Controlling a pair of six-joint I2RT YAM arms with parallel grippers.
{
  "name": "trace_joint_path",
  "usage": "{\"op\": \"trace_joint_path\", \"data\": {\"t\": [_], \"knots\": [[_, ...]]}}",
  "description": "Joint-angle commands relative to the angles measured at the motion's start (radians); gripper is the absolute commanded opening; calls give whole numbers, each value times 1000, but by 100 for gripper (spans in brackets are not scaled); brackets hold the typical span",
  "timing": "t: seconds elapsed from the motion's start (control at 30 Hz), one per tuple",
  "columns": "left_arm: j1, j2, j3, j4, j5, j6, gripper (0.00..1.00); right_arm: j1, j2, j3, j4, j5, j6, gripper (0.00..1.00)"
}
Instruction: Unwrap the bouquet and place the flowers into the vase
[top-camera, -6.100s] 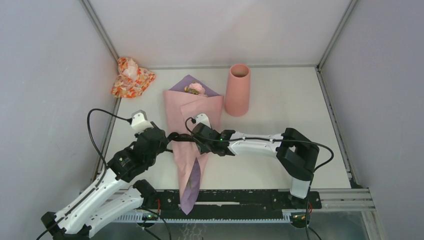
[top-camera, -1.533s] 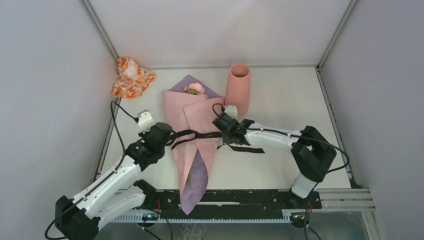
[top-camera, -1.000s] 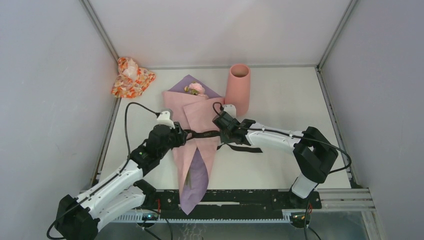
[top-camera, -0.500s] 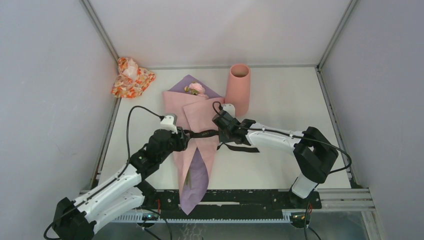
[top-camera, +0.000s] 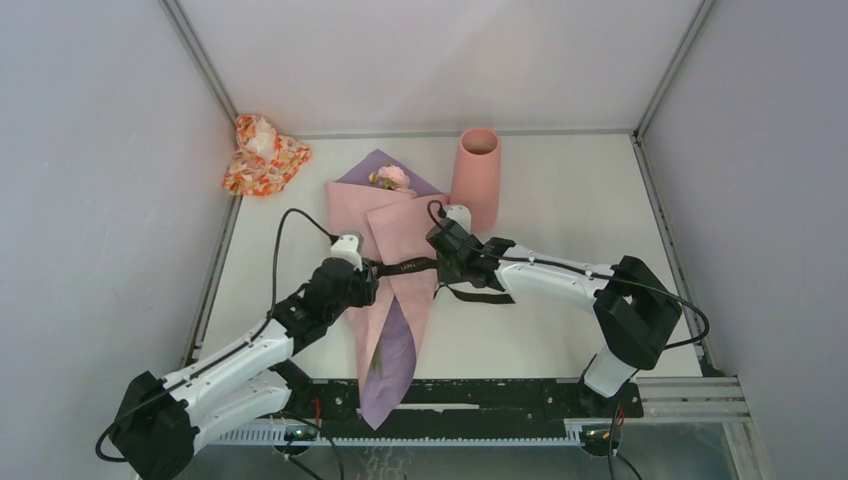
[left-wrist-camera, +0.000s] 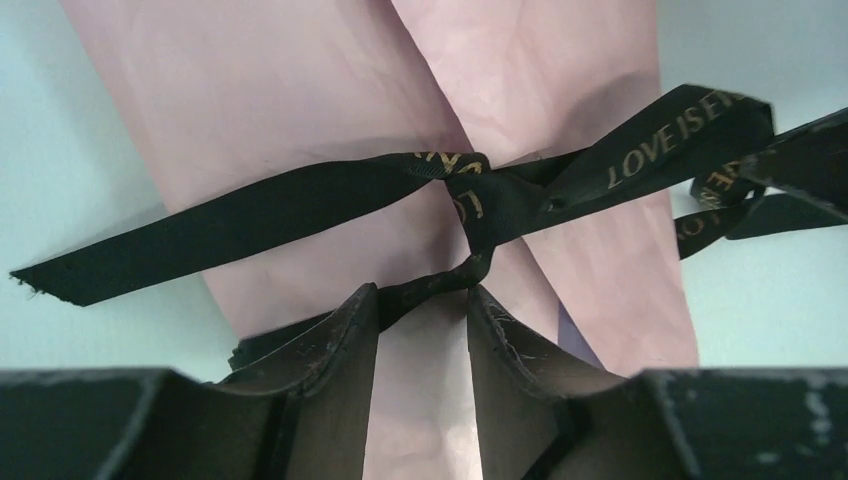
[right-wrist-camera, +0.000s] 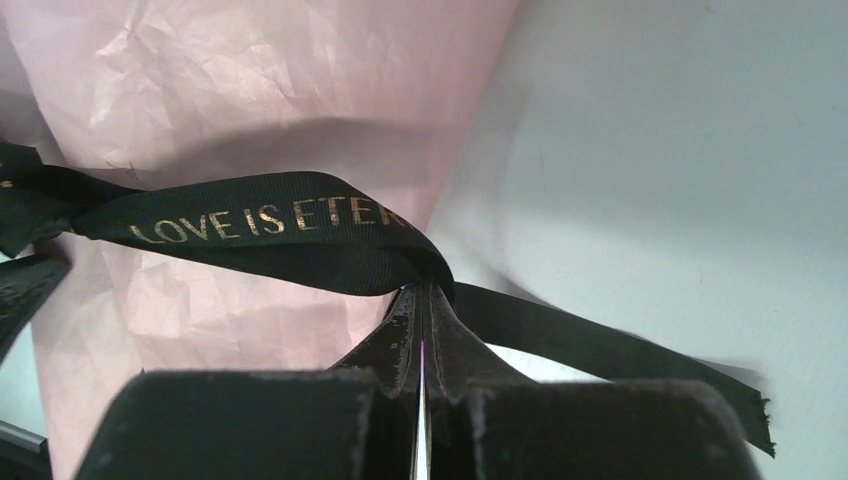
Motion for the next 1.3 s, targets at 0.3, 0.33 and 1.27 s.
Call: {"op": "trace_joint_path", "data": {"t": [0.3,0.33,1.27], "knots": [[-12,99,112,34,-97,66,41,0,-64,0,28,-7,-11,0],[-12,112,123,34,-112,71,39,1,-65,0,30,-8,-11,0],[44,-134,309,-538,-717,-394,0,-92,-85,-71,-47,4,57,0]]}}
